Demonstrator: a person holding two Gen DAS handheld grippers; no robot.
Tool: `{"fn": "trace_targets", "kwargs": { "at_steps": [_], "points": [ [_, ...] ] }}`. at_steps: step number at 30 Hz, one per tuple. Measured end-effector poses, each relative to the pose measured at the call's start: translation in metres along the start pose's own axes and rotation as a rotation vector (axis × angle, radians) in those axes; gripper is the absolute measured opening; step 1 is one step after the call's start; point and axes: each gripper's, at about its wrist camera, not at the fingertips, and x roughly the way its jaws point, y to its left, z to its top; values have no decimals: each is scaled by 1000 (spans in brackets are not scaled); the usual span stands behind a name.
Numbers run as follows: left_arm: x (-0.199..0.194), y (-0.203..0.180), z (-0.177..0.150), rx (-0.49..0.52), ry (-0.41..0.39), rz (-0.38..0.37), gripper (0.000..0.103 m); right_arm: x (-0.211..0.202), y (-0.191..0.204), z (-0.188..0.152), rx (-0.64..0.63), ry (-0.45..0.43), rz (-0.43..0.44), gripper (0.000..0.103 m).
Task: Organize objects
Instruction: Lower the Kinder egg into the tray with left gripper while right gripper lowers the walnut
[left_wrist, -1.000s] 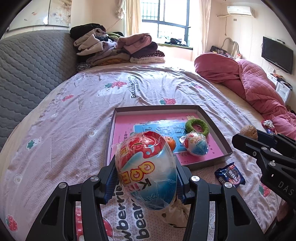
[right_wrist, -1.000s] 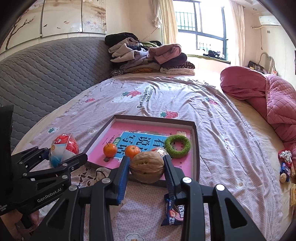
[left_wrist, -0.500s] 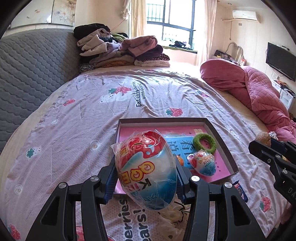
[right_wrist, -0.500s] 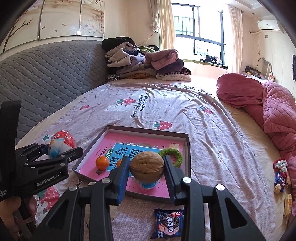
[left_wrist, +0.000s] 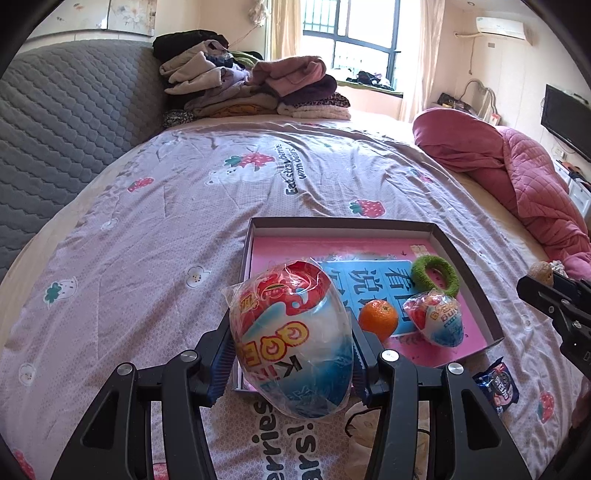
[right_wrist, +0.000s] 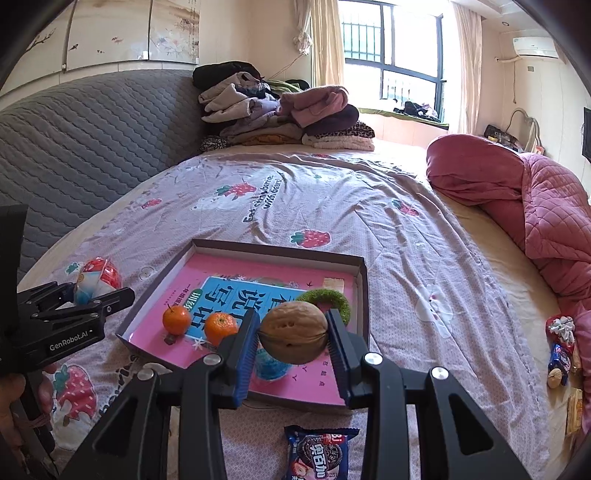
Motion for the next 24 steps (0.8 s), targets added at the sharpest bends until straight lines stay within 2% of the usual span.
{"fn": "trace_targets", "kwargs": {
  "at_steps": [12,24],
  "points": [
    [31,-1,-25,40,55,14,54,41,-17,-30,16,91,-23,37],
    [49,-1,-28,42,78,14,54,54,-19,-33,15,108,-27,37]
  ]
}}
